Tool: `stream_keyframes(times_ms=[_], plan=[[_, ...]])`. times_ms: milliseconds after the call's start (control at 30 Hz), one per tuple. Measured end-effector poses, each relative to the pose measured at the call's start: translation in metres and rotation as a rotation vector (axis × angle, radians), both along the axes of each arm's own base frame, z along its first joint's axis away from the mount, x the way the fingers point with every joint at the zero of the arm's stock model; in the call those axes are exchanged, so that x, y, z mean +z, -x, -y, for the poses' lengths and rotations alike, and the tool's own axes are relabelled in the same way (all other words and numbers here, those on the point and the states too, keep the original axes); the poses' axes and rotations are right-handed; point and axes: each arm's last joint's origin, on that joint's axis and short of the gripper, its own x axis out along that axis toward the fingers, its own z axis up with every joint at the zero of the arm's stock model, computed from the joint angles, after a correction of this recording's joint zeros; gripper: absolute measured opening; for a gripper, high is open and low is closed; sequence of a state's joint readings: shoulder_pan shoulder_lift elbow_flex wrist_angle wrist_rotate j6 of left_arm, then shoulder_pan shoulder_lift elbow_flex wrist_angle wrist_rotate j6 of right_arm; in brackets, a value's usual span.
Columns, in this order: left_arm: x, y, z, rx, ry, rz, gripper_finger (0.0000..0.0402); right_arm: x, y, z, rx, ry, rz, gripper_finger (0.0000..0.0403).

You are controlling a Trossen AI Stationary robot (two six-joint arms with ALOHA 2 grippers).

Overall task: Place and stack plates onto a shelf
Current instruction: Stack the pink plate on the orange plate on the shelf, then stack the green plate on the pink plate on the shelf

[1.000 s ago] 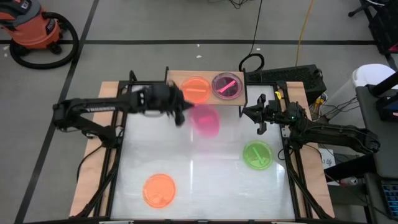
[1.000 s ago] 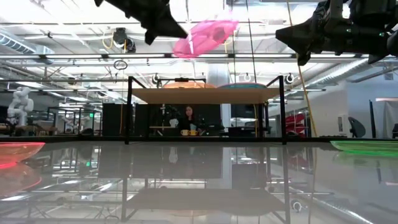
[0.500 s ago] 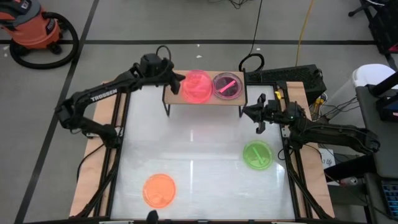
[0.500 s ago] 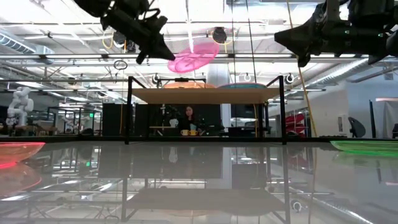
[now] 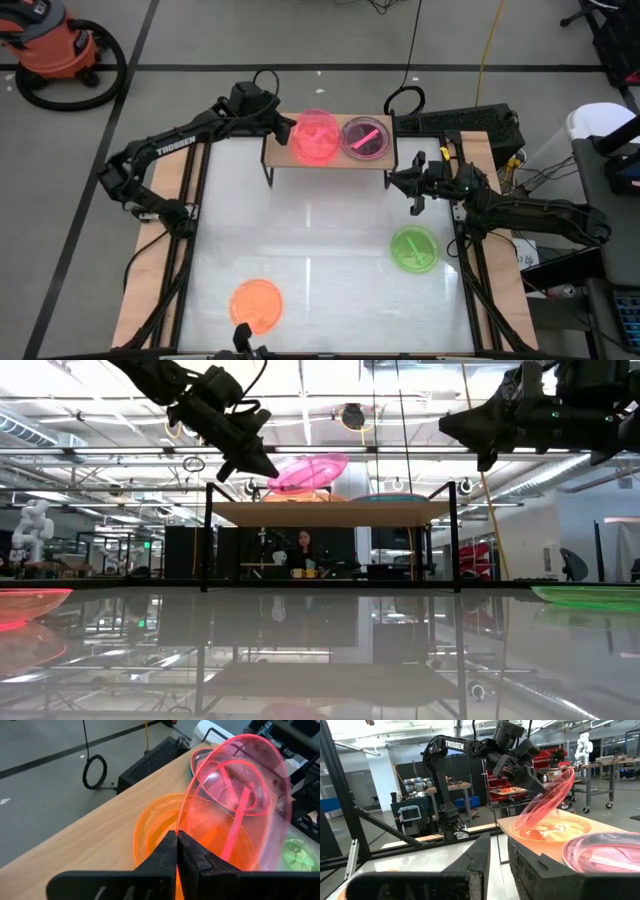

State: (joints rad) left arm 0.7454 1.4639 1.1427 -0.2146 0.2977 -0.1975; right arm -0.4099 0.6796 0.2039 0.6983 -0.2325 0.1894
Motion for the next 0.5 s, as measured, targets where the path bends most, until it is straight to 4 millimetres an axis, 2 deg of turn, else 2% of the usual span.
stream_keyframes(times_ms=[300,500], plan=[[0.0,0.0006,-0.0008,0.015,0.002,-0.001,0.0073,0.0,0.0,0.0,0.0,0.0,0.0,0.005],[0.0016,0.0035,-0.0039,0.028,-0.006,0.008,0.0085,0.0,0.0,-0.0001,0.004,0.0,0.0,0.005]])
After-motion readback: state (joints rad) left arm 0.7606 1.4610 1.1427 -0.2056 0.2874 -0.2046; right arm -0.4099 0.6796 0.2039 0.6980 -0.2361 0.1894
